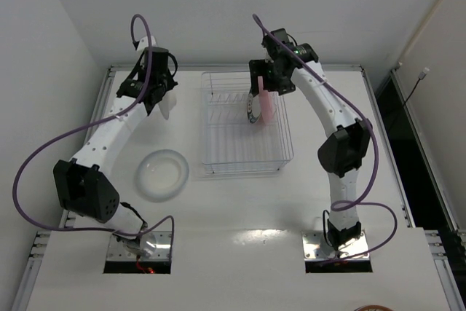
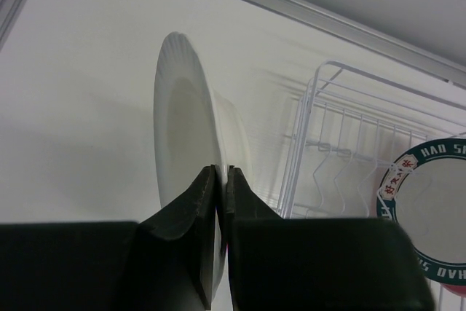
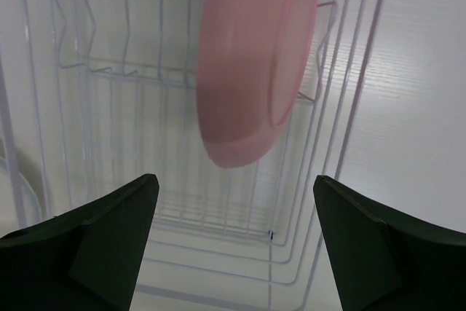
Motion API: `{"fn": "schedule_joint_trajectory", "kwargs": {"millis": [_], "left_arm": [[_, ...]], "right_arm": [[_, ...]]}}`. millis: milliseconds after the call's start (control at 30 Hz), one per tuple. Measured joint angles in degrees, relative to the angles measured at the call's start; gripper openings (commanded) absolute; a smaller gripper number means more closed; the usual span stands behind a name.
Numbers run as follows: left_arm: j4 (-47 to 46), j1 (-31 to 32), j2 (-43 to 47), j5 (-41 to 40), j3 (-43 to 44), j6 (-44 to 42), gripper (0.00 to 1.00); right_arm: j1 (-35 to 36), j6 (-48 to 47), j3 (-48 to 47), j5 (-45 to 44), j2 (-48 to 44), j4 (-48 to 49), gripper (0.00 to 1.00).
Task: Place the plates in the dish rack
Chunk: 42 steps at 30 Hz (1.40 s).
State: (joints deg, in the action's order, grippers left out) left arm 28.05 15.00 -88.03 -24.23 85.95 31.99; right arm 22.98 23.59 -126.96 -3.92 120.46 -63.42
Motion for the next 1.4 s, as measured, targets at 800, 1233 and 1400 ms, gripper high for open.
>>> {"fn": "schedule_joint_trajectory", "kwargs": {"millis": [800, 1233, 1400], "left_arm": [[-0.2, 0.0, 2.3, 3.2, -1.1, -0.7, 0.00], [-0.5, 0.0, 4.7, 3.4, -3.0, -1.6, 0.00], [-0.8, 0.0, 4.9, 3.7, -3.4, -1.6, 0.00]], "right_arm": [[-7.6, -0.2, 4.0, -4.8, -0.5, 0.7, 0.86], [-1.1, -1.2, 2.6, 1.1, -0.5, 5.2, 0.86], [-0.9, -1.2, 1.7, -0.6, 1.7, 5.4, 0.86]]}}
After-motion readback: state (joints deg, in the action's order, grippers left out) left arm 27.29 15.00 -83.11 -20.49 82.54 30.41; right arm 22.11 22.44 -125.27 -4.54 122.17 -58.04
